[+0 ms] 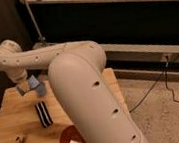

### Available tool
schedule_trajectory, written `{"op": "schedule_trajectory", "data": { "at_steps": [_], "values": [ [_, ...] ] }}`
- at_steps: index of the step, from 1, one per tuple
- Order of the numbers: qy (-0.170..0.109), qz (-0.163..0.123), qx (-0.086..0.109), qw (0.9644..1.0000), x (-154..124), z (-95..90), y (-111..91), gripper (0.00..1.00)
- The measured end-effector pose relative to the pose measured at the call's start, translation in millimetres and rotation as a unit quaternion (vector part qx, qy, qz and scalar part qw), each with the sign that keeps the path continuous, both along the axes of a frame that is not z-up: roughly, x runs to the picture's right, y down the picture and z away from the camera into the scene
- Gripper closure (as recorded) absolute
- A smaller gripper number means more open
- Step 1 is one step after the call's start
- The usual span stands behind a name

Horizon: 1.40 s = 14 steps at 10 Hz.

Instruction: Place the white sponge in the ceramic cup

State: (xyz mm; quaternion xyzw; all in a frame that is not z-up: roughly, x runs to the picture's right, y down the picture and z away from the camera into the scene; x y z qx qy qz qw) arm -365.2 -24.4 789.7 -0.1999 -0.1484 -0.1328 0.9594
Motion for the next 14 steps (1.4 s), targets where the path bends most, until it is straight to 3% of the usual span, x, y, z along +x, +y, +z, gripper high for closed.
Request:
{"op": "schedule_trajectory", "data": {
  "at_steps": [6, 14],
  "values": [
    [0.031, 0.031, -0.025, 0.9987, 16, 30.2, -8, 0.93],
    [0.058, 0.044, -0.047, 0.9963, 24, 74.9, -4, 0.93]
  ]
}}
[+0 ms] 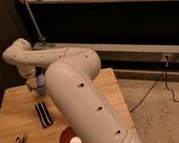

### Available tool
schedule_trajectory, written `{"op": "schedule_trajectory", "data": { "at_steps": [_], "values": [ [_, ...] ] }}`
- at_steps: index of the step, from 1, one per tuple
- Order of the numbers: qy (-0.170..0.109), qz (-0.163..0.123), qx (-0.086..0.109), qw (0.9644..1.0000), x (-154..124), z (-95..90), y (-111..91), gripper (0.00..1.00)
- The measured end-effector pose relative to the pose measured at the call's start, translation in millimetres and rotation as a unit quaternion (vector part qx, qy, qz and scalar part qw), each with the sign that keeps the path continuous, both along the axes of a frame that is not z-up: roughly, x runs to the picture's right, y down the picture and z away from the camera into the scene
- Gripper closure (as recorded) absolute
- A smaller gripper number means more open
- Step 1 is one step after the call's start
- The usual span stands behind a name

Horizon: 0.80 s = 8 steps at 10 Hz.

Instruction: Place the white sponge in the ceramic cup

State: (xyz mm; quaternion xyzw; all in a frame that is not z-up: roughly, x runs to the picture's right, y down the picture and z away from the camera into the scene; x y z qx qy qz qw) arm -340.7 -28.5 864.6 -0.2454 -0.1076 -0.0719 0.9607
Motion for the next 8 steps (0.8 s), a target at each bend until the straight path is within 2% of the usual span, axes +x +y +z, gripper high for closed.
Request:
{"op": "schedule_trajectory", "data": {
  "at_steps": [4, 6, 7, 8],
  "values": [
    [0.006, 0.005, -0.011, 0.9999, 0, 13.0, 2, 0.93],
    [0.007, 0.002, -0.015, 0.9999, -1, 16.4, 4, 0.8],
    [0.009, -0.001, -0.017, 0.9998, -2, 18.3, 5, 0.67],
    [0.01, -0.003, -0.018, 0.9998, -2, 19.5, 5, 0.59]
  ]
}}
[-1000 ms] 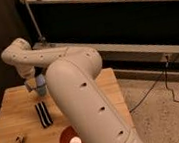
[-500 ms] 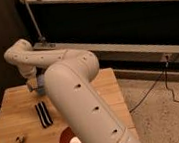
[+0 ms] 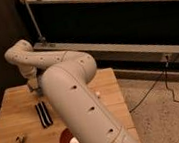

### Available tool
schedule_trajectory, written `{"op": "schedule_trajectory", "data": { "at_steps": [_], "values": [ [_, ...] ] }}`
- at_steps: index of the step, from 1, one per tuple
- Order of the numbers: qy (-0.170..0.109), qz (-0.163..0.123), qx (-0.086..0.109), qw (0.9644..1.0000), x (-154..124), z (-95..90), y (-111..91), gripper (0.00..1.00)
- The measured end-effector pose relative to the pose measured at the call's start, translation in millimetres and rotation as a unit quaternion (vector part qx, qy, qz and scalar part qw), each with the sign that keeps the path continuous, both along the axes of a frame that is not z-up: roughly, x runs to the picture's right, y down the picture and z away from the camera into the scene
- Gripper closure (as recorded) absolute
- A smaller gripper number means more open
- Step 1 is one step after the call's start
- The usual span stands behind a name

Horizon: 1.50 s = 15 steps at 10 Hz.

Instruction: Place the white sponge in the ceramic cup

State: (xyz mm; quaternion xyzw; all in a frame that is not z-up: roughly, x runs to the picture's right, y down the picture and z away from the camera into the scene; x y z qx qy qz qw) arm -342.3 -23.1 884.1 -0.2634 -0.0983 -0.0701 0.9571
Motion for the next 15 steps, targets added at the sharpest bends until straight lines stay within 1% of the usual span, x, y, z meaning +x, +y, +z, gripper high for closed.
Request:
{"op": "schedule_trajectory", "data": {
  "at_steps": [1, 3, 4, 5, 11, 13, 15],
  "values": [
    [0.003, -0.002, -0.002, 1.0, 1, 1.9, 2, 0.48],
    [0.006, -0.005, -0.005, 1.0, 1, 4.9, 4, 0.29],
    [0.007, -0.006, -0.007, 0.9999, 1, 6.3, 6, 0.22],
    [0.007, -0.006, -0.009, 0.9999, 0, 7.9, 9, 0.2],
    [0.014, -0.011, -0.021, 0.9996, 4, 12.0, 20, 0.2],
    [0.021, -0.017, -0.02, 0.9994, 8, 7.5, 18, 0.2],
    [0.025, -0.014, -0.012, 0.9995, 12, -8.7, 8, 0.2]
  ]
}}
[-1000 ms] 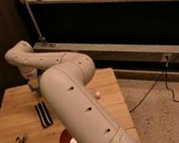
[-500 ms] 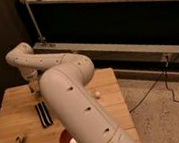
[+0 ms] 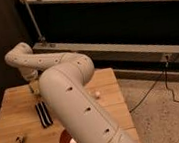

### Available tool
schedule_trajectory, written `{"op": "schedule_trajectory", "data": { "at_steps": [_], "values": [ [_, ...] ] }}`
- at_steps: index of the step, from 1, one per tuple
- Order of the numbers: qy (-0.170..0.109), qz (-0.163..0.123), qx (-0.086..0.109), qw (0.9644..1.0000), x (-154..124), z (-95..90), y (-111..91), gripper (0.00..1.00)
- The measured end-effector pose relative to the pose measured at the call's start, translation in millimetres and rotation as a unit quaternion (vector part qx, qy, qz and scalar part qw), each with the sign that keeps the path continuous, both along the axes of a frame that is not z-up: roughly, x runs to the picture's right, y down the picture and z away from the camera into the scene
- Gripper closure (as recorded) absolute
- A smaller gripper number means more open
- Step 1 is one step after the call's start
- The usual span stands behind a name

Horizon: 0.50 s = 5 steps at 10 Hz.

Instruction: Place the white sponge in the ceramic cup

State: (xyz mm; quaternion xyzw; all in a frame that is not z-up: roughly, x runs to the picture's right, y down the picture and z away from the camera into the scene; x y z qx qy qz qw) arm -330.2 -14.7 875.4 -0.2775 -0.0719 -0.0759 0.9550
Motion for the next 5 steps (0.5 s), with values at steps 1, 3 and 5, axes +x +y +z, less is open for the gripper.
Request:
{"op": "schedule_trajectory", "data": {
  "at_steps": [1, 3, 5],
  "values": [
    [0.003, 0.006, 0.009, 0.9999, 11, -13.0, -10, 0.2],
    [0.012, 0.026, 0.022, 0.9994, 42, -29.2, -22, 0.2],
    [0.011, 0.064, 0.029, 0.9974, 75, -39.8, -25, 0.2]
  ]
}}
